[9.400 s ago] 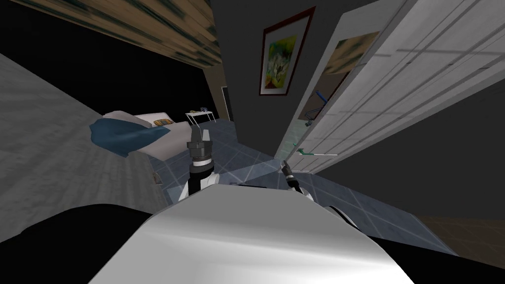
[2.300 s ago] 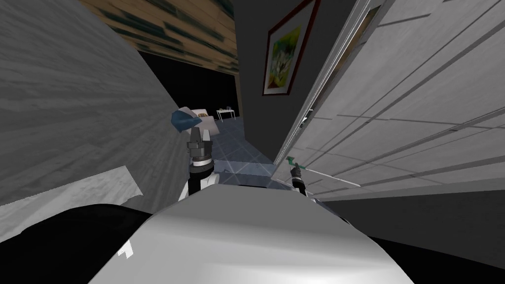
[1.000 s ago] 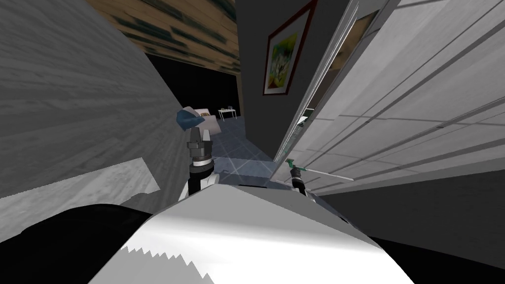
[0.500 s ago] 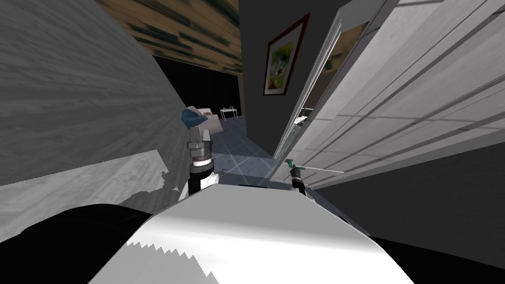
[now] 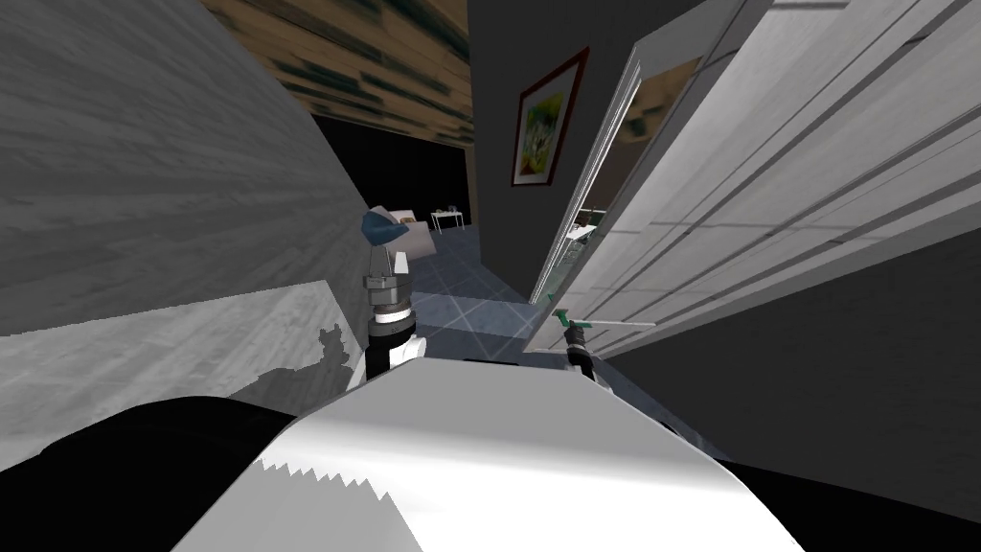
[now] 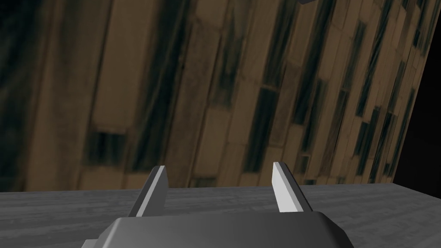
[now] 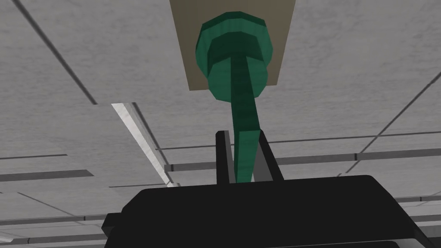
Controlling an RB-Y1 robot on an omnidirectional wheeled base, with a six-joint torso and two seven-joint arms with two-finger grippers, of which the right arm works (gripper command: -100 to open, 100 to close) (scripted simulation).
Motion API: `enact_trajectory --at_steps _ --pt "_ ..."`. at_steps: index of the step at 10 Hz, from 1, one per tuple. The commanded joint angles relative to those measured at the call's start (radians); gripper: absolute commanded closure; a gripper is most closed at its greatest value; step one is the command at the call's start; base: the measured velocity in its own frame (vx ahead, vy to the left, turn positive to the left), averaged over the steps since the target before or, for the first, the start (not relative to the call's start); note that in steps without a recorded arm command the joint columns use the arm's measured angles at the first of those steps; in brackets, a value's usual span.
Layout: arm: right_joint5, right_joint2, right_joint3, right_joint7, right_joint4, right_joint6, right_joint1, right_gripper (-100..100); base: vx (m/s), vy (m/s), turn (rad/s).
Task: Pull the door open
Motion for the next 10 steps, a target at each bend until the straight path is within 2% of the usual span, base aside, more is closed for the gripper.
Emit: enact_trajectory --at_steps 1,10 --pt "-0.001 -0.001 -0.002 -0.001 -0.002 0.000 0.003 100 -0.195 -0.043 0.034" --pt "-0.002 -0.005 -0.002 -0.004 0.003 -0.006 0.004 100 -0.168 -0.076 0.065"
